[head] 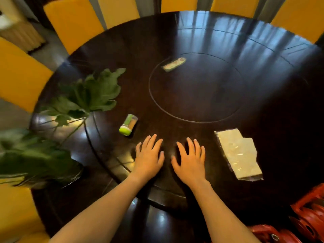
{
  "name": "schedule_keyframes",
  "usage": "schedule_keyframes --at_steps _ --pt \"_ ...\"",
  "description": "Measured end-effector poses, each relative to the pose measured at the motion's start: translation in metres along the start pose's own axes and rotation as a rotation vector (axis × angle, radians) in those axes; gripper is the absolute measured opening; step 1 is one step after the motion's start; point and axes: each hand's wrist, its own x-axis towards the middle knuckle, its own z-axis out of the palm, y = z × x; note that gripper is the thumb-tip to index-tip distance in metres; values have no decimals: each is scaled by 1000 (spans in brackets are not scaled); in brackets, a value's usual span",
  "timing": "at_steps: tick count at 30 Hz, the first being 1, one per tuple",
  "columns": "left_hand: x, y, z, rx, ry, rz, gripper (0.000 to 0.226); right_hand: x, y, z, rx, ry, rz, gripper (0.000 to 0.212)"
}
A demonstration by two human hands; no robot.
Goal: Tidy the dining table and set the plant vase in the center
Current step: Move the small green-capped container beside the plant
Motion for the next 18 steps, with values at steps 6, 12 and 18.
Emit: schedule_keyframes --at_steps 6,12,18 --pt "22 -57 -27 43 77 -221 63 -1 -15 39 -101 -113 -58 74" --pt "53 -79 -43 -73 209 -260 74 2 -14 49 -157 -132 -29 75" --pt "81 -107 -52 -31 54 -467 61 2 -15 48 -163 -132 -33 75"
